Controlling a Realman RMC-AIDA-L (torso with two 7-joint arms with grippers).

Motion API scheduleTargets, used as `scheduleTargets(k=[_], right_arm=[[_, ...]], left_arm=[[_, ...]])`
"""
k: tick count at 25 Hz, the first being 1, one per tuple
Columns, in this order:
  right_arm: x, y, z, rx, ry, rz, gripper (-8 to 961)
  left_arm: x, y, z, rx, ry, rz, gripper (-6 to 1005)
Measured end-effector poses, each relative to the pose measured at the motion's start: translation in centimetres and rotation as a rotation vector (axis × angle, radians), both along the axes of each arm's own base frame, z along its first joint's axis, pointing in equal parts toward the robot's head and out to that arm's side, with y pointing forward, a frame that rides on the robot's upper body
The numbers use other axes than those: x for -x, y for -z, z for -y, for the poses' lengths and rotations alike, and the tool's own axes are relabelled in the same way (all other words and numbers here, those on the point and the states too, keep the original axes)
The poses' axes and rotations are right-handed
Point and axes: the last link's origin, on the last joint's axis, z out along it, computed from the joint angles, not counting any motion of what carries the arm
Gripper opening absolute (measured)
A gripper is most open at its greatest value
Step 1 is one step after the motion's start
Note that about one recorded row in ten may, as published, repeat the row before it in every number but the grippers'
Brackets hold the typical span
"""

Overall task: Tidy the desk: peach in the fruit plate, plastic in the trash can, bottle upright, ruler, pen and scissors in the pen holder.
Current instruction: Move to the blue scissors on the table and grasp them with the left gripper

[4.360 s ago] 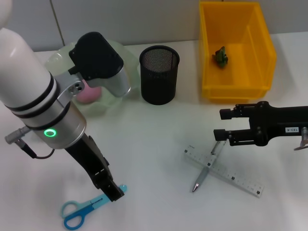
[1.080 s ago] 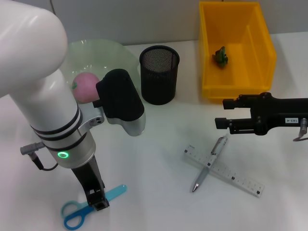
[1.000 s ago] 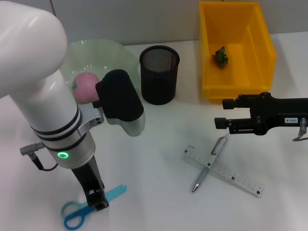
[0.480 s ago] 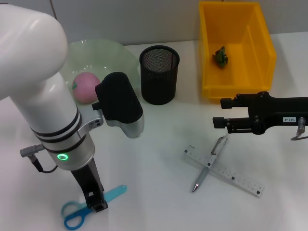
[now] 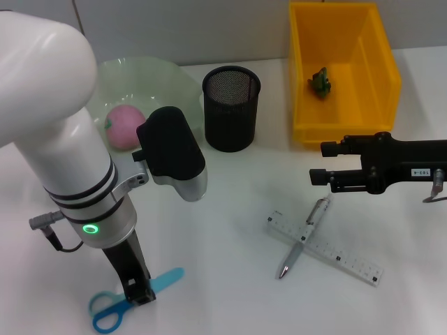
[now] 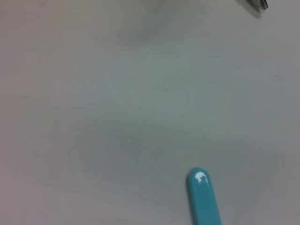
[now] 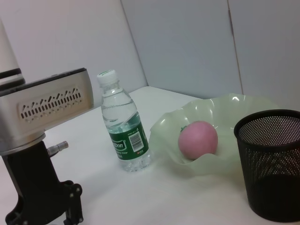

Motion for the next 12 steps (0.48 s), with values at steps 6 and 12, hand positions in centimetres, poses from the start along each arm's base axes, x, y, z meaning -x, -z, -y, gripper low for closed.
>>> scheduleTargets(k=[6,12], right_arm=[[-0.01,-0.02,0.00,0.000,0.001,0.000,721],[0.00,-0.08,-0.04,-0.001,0.000,0.001,722]], left_arm=[[0.13,0.12,0.09,0.009,0.011,0.001,304],[0.17,0.14,0.13,0.015,0.016,0.000,242]])
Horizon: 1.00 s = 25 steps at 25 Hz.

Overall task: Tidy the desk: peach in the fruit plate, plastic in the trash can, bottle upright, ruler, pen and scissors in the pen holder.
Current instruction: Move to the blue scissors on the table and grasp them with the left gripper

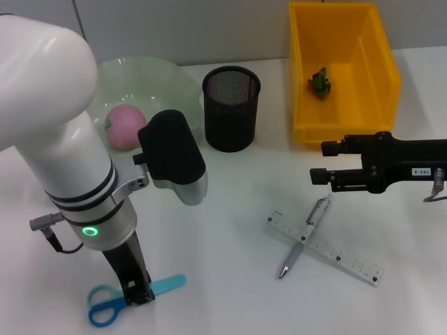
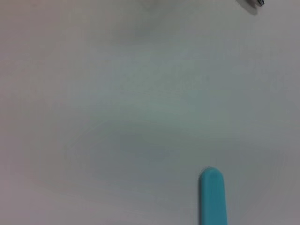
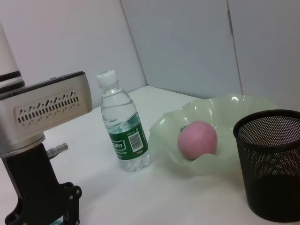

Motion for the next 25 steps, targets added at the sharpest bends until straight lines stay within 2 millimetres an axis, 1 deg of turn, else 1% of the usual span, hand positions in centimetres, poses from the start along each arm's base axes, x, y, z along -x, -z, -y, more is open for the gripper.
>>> scheduleTargets(k=[1,15,25], right_arm=[[0.01,-0.02,-0.02,0.000,0.000,0.000,722],[0.06,-0.12,-0.08,0.001,0.008,-0.002,711],[0.11,-0.08,-0.12,0.003,0.010,-0.004,703]], left_arm=[[0.01,-0.01,0.00,0.000,0.000,0.001,232],[-0.08,-0.01,-0.13,0.005,0.017,0.005,337],[0.39,0.05,-0.17,0.010,0.013,-0.010,326]])
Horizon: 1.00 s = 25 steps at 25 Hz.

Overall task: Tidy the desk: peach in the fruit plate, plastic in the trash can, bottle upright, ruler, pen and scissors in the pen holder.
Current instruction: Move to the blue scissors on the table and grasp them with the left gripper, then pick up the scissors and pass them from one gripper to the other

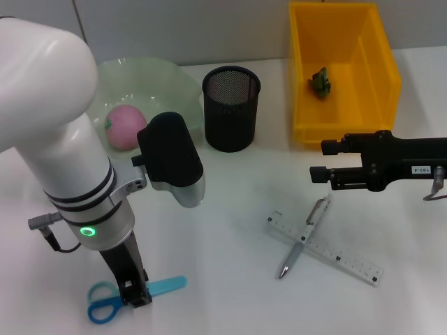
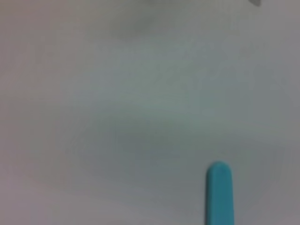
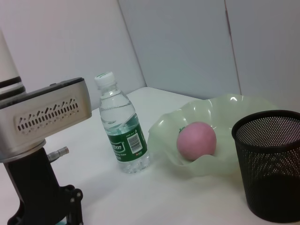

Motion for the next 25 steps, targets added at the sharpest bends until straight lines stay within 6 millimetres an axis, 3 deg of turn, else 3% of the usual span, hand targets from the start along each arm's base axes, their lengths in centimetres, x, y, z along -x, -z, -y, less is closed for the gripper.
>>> scheduleTargets(k=[9,13,25], right_arm=[[0.0,0.0,0.0,0.002,0.006,-0.002,696],[0.0,0.0,0.0,0.002,0.007,-0.002,693],[0.0,-0.1,0.2,0.007,0.004,-0.005,683]], left_arm=[[0.1,-0.2,-0.2,-0.008,0.006,-0.004,316],[0.0,-0.3,-0.3,-0.015,0.007,0.002,246],[-1.5,-3.1,-2.1,-0.077,-0.097,0.213,230]])
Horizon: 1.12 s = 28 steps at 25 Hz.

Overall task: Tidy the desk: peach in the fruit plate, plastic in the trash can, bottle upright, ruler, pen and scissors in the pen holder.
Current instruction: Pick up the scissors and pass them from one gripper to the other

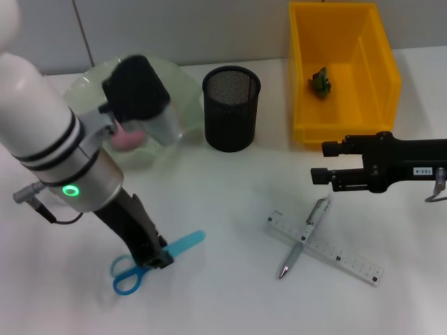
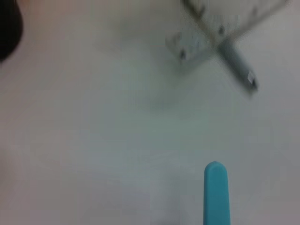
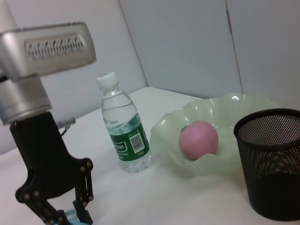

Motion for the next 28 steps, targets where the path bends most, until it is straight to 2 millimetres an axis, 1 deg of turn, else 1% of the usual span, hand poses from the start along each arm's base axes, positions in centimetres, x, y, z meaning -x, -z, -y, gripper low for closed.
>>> scheduleTargets(k=[4,8,11,17,20,24,27,28], right_arm=[[-0.1,-0.1,0.0,-0.011,0.005,-0.006,680],[-0.1,-0.2,0.0,-0.029,0.002,-0.015,677],[0.0,-0.1,0.1,-0.045,-0.012,-0.026,674],[0.0,-0.1,0.0,-0.071,-0.036,-0.028,669],[0.1,-0.2,0.0,-0.088,-0.051,-0.035,667],[0.4,-0.1,-0.1,-0.116,-0.084,-0.047,664],[0.6,0.1,-0.1,-0.150,-0.107,-0.065,661],[0.8,0.2,-0.1,-0.171,-0.121,-0.085,661]], left_arm=[[-0.3,-1.0,-0.5,-0.033,-0.065,0.124,231],[-0.7,-2.6,-1.0,-0.078,-0.145,0.327,232],[-0.6,-3.7,-1.1,-0.105,-0.197,0.485,232],[0.6,-5.6,-0.9,-0.140,-0.315,0.790,234],[1.6,-6.3,-0.6,-0.162,-0.383,0.943,234],[2.7,-6.2,0.1,-0.176,-0.443,1.143,235],[3.3,-5.7,0.5,-0.193,-0.470,1.253,236],[3.6,-5.5,0.6,-0.216,-0.476,1.320,236]])
